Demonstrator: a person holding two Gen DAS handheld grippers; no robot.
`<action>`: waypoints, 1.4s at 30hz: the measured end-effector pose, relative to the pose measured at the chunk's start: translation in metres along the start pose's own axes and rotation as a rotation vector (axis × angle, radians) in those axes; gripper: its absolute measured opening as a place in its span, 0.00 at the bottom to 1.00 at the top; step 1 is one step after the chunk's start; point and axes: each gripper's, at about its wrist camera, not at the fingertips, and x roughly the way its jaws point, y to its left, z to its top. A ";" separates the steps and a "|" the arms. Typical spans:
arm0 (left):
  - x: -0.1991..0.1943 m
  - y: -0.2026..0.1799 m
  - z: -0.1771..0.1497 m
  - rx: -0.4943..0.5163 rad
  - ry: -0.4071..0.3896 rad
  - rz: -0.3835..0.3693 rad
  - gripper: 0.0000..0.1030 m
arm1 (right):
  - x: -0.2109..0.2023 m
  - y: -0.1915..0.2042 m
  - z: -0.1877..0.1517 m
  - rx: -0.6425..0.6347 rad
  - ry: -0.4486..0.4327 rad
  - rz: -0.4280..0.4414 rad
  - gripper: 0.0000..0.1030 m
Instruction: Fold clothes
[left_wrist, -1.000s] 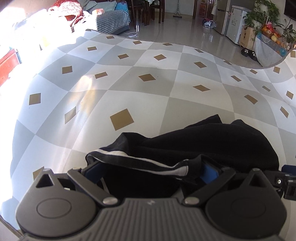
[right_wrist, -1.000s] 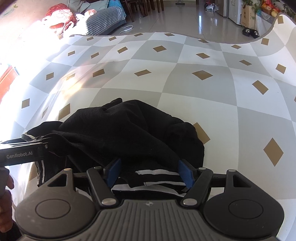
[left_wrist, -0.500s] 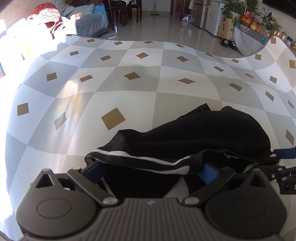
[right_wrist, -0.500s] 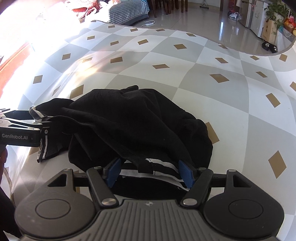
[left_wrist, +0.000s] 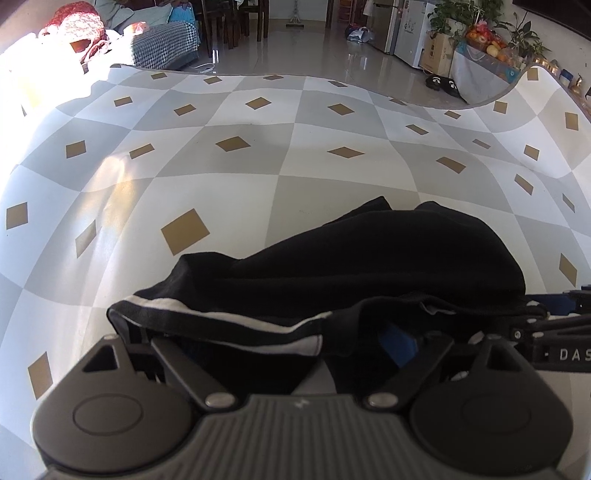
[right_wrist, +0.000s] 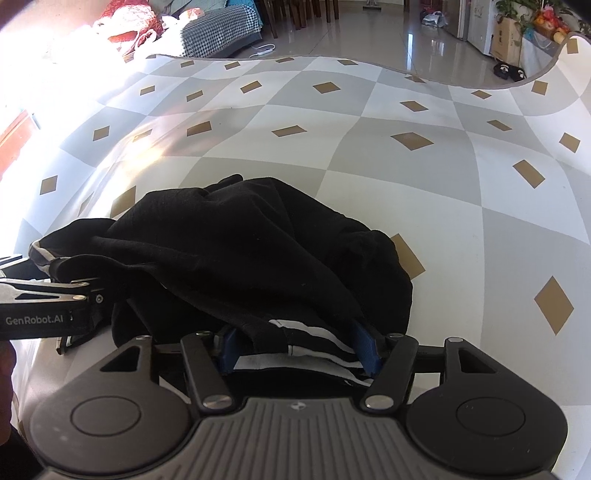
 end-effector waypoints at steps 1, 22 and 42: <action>0.000 -0.001 0.000 -0.004 -0.001 -0.006 0.73 | 0.000 -0.001 0.000 0.003 -0.002 -0.001 0.52; -0.048 -0.029 0.012 0.019 -0.156 -0.059 0.36 | -0.071 -0.016 0.011 0.078 -0.238 0.047 0.18; -0.065 -0.020 0.024 0.237 -0.066 -0.074 0.87 | -0.074 -0.031 -0.003 0.024 -0.099 0.150 0.51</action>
